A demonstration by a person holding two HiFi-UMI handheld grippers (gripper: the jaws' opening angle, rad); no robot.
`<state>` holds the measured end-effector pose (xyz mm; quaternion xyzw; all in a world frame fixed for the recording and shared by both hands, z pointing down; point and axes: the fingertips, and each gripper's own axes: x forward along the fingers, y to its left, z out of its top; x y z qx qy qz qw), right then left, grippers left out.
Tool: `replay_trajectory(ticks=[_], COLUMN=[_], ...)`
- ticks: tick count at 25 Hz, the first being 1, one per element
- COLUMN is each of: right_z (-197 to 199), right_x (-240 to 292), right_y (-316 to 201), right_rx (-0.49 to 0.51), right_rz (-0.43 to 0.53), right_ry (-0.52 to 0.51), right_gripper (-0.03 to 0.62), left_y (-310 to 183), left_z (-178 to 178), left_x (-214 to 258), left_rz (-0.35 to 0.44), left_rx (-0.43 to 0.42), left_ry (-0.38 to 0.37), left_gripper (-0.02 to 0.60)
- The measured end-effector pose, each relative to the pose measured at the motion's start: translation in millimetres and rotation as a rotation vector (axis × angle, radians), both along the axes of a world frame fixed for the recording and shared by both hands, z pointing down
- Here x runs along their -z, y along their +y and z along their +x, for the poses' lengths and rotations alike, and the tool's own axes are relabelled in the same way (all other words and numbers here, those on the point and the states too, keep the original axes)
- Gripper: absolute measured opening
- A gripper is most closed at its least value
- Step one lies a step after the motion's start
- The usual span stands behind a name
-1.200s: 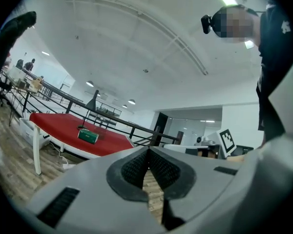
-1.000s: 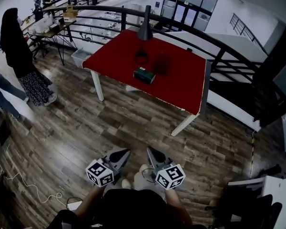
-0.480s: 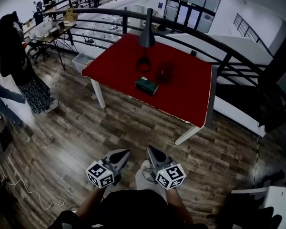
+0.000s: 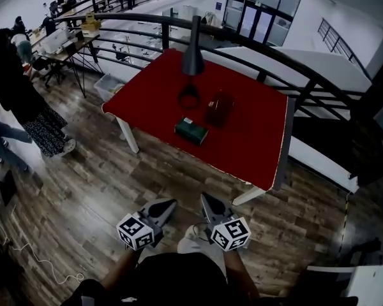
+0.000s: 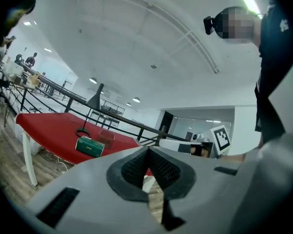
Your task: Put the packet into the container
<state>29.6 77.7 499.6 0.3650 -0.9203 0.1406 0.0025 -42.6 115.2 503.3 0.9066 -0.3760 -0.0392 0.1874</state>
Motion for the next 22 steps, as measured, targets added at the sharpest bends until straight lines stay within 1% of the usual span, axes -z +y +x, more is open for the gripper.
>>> replay_trajectory(ticks=[4, 8, 10, 12, 14, 18, 22], right_z=[10.3, 36.5, 47.9, 52.8, 52.0, 44.0, 33.5], right_x=[-3.3, -9.5, -11.1, -12.1, -15.8, -26.3, -42.0], right_y=[-42.3, -79.4, -100.7, -116.5, -128.7, -136.1, -144.6], right_rx=[-0.003, -0.023, -0.039, -0.036, -0.025, 0.005, 0.046], right_rz=[0.0, -0.004, 0.003, 0.015, 0.015, -0.021, -0.049], right_ry=[0.013, 0.048, 0.069, 0.086, 0.098, 0.086, 0.083], right_gripper=[0.018, 0.018, 0.018, 0.018, 0.018, 0.018, 0.018], left_y=[-45.4, -78.5, -93.3, -105.8, -115.7, -130.0, -151.1], left_z=[7.4, 33.2, 38.8, 38.2, 39.4, 42.7, 43.4], left_x=[-7.6, -10.5, -8.9, -10.0, -11.2, -14.1, -19.1], left_rz=[-0.017, -0.007, 0.003, 0.007, -0.004, -0.019, 0.016], left_rx=[0.015, -0.002, 0.01, 0.033, 0.037, 0.019, -0.025], left_ry=[-0.013, -0.057, -0.048, -0.017, -0.012, -0.043, -0.093], left_gripper=[0.008, 0.008, 0.008, 0.008, 0.008, 0.008, 0.008])
